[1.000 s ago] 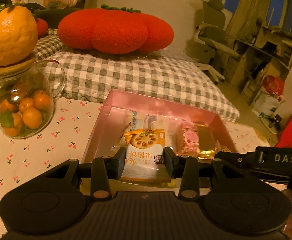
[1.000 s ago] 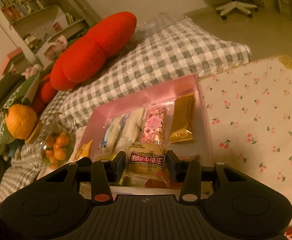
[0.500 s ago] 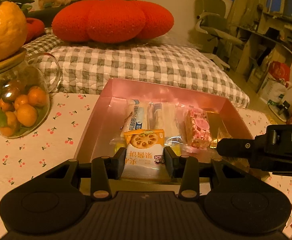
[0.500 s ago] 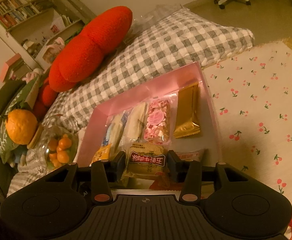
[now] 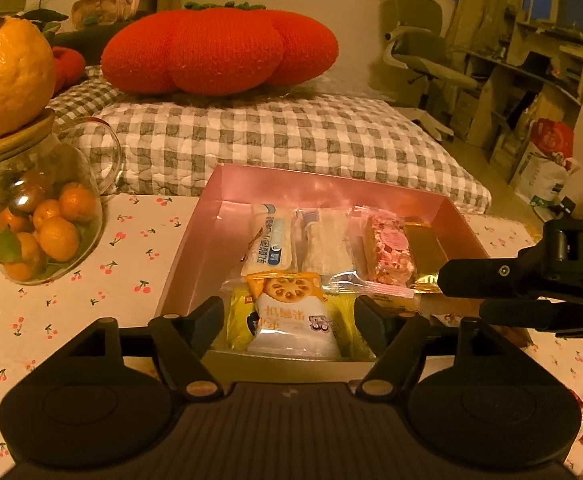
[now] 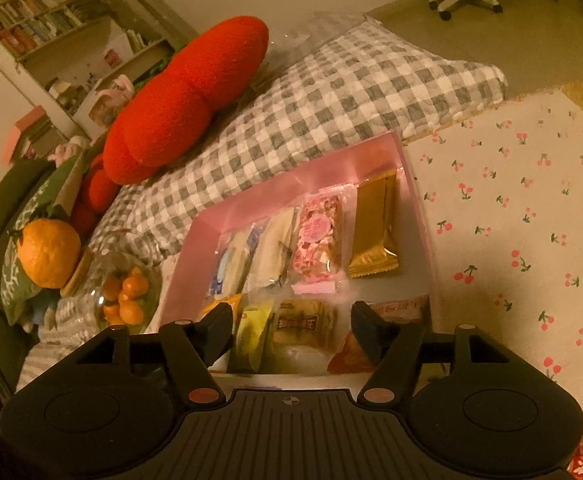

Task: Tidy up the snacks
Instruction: 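Carry both packets into the silver box and open both tools to release them, then move both tools back from the box to the snack pile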

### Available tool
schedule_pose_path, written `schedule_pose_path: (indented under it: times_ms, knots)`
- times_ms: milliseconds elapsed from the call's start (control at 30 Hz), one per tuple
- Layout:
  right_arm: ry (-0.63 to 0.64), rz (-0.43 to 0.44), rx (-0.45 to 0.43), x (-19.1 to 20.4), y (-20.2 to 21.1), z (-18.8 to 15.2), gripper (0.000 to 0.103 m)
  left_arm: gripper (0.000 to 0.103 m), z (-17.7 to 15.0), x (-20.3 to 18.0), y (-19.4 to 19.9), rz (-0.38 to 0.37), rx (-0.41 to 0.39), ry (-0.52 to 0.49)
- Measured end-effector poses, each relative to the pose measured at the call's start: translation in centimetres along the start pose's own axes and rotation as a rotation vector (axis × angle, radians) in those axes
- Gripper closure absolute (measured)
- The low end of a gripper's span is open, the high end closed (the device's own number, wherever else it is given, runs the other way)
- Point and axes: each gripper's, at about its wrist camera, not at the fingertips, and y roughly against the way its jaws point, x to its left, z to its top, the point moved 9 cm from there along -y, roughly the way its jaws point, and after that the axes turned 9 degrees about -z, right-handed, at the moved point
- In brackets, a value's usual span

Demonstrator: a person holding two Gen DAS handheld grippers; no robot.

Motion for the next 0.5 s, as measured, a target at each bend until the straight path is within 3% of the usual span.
schedule_pose_path:
  times_ms: [500]
  knots:
    - [0.144, -0.067, -0.026, -0.2, 3.0, -0.7, 0.022, 0.013, -0.3, -0.3, 2.6, 0.005, 0.023, -0.040]
